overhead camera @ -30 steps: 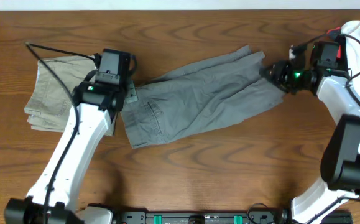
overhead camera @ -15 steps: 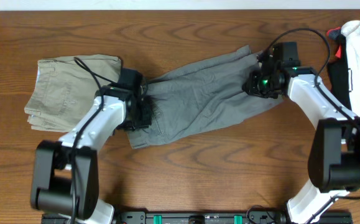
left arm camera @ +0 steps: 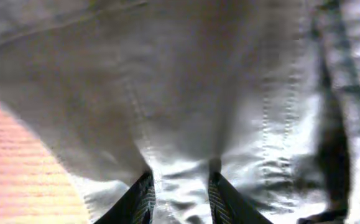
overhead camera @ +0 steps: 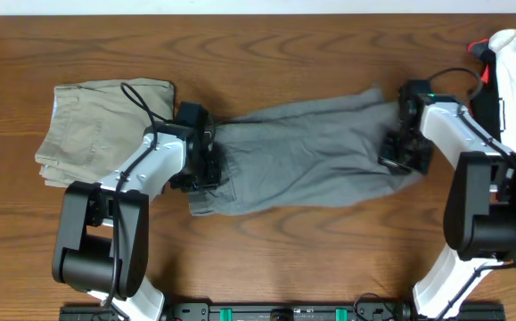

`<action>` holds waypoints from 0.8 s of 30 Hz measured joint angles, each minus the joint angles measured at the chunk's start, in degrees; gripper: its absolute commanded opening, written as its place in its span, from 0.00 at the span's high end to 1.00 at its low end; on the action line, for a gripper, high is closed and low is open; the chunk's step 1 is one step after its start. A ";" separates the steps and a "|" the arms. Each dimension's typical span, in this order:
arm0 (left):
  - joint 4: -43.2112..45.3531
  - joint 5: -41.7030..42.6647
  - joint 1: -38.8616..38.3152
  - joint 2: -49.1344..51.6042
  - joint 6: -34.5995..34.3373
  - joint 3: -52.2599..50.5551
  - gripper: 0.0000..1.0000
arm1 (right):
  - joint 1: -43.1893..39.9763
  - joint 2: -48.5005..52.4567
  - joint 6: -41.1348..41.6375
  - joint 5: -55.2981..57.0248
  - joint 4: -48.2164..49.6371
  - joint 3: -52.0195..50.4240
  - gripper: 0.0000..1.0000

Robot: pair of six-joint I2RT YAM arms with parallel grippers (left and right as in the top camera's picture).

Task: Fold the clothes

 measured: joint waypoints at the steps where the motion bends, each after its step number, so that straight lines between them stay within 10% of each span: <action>1: -0.87 0.04 0.00 0.00 0.42 0.00 0.69 | -0.44 -0.81 0.20 1.38 -0.79 -0.26 0.99; 12: -4.04 0.00 0.04 -4.52 2.08 1.86 0.66 | -1.70 -21.20 -10.25 -13.38 5.64 -0.59 0.99; 24: -1.97 0.22 0.04 -7.23 2.23 3.02 0.65 | 7.50 -10.32 -12.74 -23.32 12.48 -3.50 0.99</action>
